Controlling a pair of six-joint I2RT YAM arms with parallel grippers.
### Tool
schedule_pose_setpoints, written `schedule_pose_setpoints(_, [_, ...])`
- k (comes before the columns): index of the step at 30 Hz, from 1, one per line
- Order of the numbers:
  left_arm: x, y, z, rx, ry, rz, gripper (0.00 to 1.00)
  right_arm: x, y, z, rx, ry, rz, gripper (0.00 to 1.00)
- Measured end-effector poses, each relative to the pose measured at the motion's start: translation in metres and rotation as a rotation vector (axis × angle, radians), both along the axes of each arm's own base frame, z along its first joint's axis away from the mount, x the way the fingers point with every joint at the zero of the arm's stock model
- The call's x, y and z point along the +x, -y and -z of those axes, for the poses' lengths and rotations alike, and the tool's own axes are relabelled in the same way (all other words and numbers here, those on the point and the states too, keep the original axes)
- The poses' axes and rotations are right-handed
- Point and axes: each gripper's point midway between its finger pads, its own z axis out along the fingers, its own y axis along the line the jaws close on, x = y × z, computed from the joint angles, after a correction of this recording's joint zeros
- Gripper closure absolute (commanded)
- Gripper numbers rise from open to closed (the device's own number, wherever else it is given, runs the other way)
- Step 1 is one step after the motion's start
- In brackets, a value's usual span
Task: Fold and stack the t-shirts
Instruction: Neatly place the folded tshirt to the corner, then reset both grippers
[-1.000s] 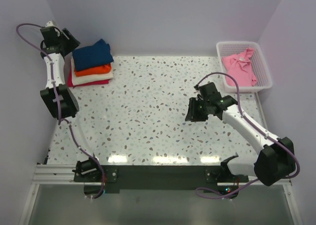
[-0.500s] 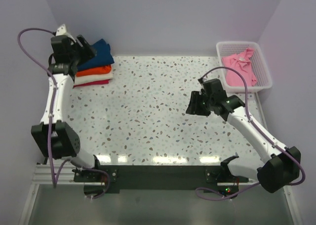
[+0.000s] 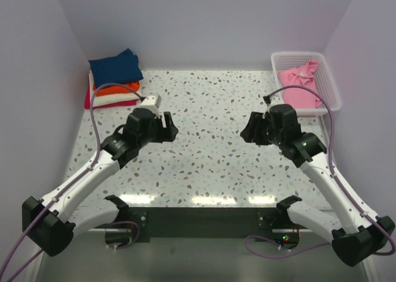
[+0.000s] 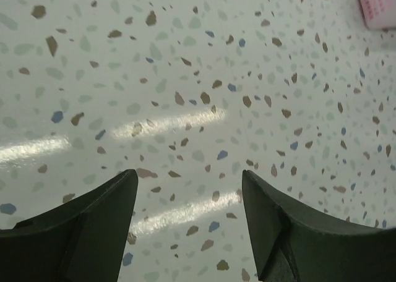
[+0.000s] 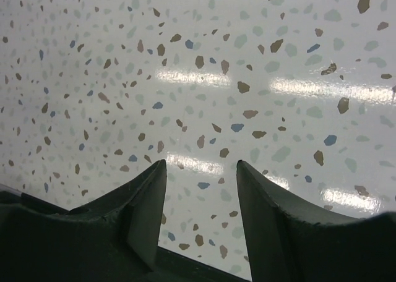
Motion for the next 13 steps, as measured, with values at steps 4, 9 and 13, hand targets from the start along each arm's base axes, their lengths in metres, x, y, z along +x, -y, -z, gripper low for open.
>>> schedule_pose_setpoints(4, [-0.031,0.032,0.024,0.033,-0.048,0.112,0.27,-0.003,0.007,-0.005,0.004,0.04,0.028,0.48])
schedule_pose_setpoints(9, [-0.032,0.036,0.023,0.036,-0.036,0.118,0.27,-0.004,0.012,-0.001,-0.001,0.044,0.054,0.49])
schedule_pose_setpoints(13, [-0.031,0.035,0.02,0.041,-0.03,0.118,0.26,-0.002,0.015,-0.001,-0.011,0.05,0.076,0.48])
